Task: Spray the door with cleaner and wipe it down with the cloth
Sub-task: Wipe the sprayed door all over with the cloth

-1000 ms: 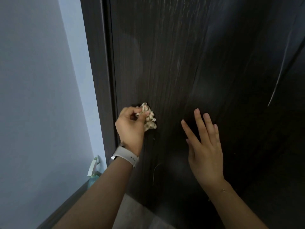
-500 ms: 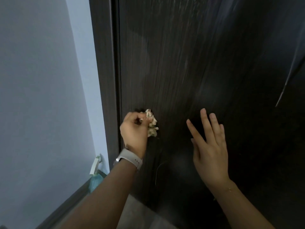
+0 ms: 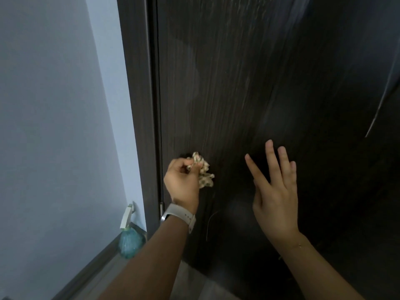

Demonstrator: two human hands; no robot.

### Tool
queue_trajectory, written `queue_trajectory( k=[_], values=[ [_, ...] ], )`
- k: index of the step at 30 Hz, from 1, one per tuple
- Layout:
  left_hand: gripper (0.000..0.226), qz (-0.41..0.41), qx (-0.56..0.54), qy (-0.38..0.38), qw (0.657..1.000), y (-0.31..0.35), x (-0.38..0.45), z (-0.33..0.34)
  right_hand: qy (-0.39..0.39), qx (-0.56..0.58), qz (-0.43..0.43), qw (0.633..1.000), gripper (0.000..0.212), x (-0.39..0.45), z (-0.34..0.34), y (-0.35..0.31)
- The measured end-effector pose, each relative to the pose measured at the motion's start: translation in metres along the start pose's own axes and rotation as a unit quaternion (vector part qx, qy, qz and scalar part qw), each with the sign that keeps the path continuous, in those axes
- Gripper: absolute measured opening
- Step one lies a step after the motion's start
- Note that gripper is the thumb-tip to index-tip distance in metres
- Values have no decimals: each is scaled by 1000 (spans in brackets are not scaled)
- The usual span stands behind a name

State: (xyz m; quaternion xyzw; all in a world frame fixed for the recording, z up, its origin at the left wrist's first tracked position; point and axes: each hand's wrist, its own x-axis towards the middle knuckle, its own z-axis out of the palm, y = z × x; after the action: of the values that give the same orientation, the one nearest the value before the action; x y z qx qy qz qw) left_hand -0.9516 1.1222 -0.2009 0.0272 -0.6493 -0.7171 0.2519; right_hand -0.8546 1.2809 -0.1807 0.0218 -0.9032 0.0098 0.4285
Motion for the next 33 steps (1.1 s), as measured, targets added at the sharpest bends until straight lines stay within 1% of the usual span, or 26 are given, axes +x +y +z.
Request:
queue_trajectory(
  k=[3,5,7,9,10,14,15,19,22,24,26,28,31,33],
  values=[
    [24,-80,-14,10,997,-15,1,-9,5,-1,4,1000,90,0,-1,0],
    [24,-72,-12,4,997,-12,3,-6,7,-1,6,1000,92,0,0,-2],
    [27,-27,2,-10,1000,-6,1,-1,6,-2,9,1000,95,2,0,-5],
    [28,-6,15,-15,1000,-7,-2,1,3,-4,12,1000,96,2,1,-5],
    [28,-11,16,-12,1000,-10,-3,-1,2,-4,12,1000,96,2,1,-5],
    [21,-93,-22,5,995,-17,-1,-9,0,-1,10,1000,93,0,-1,-3],
    [21,-90,-21,1,996,-15,-1,-8,1,0,9,1000,93,0,-1,-3],
    [29,-7,2,-62,998,-4,-12,1,-3,-5,5,1000,95,0,0,-4],
    [31,10,2,-99,995,3,-2,-3,1,-8,5,1000,96,1,-1,-4],
    [28,16,-2,-77,997,9,13,-6,1,-7,9,1000,96,0,-2,-4],
    [22,-7,-42,-37,998,17,26,-7,-2,-8,7,1000,96,1,-3,-4],
    [21,-18,-62,-21,998,24,32,-5,-14,-12,-1,1000,96,1,-3,-2],
    [23,-5,-35,-23,999,21,30,-4,-17,-14,-5,1000,95,0,-5,1],
    [22,-26,9,-30,999,8,26,-11,-18,-20,-8,1000,96,-1,-6,2]
  ],
)
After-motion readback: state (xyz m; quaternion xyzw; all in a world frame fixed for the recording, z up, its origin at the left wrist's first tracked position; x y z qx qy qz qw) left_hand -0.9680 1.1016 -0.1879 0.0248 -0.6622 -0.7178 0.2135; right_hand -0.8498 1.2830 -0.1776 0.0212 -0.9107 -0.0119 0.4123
